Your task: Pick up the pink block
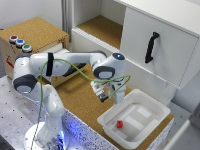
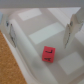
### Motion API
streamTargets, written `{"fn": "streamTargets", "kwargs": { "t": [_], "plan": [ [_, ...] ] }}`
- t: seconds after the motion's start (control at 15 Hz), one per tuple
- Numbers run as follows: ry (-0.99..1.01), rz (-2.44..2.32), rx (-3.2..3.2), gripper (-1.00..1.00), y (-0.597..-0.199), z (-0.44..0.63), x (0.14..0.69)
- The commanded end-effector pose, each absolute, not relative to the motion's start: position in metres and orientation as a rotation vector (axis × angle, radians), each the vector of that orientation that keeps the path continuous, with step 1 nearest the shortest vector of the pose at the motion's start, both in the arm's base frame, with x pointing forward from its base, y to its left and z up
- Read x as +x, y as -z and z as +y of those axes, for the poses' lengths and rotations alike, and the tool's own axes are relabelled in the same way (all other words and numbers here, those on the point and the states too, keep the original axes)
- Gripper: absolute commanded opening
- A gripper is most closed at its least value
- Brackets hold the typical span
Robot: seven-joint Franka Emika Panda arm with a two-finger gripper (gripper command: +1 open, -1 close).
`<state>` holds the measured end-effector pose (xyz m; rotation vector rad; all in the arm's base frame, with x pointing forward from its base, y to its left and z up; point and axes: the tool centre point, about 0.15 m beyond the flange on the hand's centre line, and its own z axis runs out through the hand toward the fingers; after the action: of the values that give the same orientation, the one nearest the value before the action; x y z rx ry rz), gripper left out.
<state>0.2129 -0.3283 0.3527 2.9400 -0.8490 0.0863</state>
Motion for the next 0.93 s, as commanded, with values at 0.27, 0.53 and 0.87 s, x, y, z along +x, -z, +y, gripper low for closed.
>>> {"fn": "streamTargets", "kwargs": {
  "t": [0.27,0.53,0.87],
  "plan": [
    [-0.083,-0.903,2.943,1.00,-0.273,-0.400,0.233],
    [-0.015,-0.906,2.952,1.00,-0.245,-0.399,0.244],
    [0.038,-0.924,2.970,1.00,-0.224,-0.391,0.258]
  ]
}}
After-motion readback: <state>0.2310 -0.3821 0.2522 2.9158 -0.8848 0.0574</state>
